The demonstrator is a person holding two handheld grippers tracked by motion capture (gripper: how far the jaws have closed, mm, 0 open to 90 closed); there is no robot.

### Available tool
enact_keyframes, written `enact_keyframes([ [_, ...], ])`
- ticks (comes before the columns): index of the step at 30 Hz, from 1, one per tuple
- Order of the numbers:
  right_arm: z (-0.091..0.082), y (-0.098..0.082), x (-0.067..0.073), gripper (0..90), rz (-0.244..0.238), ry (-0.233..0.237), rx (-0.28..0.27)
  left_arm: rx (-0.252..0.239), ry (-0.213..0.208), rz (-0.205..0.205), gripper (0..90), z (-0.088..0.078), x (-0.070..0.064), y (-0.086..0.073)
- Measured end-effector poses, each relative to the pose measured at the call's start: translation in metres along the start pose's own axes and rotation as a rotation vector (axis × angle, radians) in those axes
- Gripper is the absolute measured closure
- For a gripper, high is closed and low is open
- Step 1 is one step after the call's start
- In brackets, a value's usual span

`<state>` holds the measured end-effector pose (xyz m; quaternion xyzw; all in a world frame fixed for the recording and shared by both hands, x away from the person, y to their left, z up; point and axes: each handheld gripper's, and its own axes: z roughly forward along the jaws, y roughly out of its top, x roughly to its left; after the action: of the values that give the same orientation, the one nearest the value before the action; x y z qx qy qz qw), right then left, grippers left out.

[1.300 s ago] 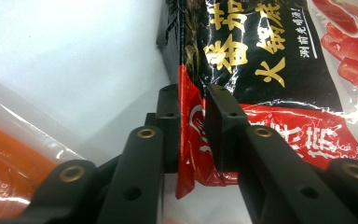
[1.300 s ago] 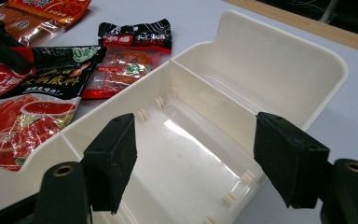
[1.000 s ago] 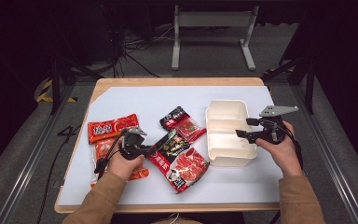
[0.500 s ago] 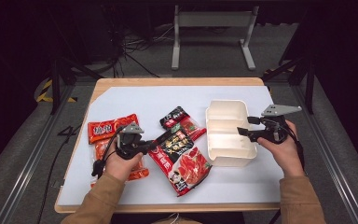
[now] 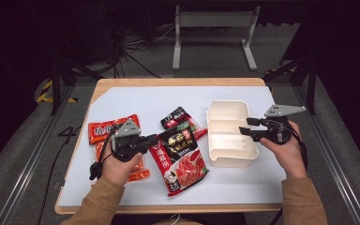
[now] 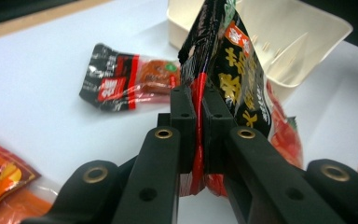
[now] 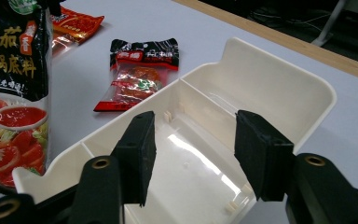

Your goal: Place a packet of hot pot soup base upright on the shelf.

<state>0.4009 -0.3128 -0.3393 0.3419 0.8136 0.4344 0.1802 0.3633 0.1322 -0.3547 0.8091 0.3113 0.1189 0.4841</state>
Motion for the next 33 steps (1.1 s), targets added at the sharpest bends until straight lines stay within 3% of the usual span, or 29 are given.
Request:
enact_keyframes([
  [2,-0.001,0.001,0.002,52.3,-0.004,0.005,0.0,-0.018,-0.001,0.012,86.0,-0.003,-0.004,0.002],
  [6,-0.002,0.003,0.005,66.0,-0.011,0.048,0.011,-0.05,0.004,0.059,86.0,-0.008,-0.013,0.006],
  [12,-0.003,0.008,0.011,68.3,-0.028,0.065,0.014,-0.072,0.0,0.094,85.9,-0.015,-0.023,0.012],
  [22,-0.008,0.022,0.031,59.3,-0.076,0.1,-0.003,-0.107,0.006,0.102,85.8,-0.022,-0.024,0.014],
  [33,-0.005,0.044,0.074,43.1,-0.135,0.185,-0.04,-0.135,-0.001,0.116,85.8,-0.028,-0.026,0.018],
])
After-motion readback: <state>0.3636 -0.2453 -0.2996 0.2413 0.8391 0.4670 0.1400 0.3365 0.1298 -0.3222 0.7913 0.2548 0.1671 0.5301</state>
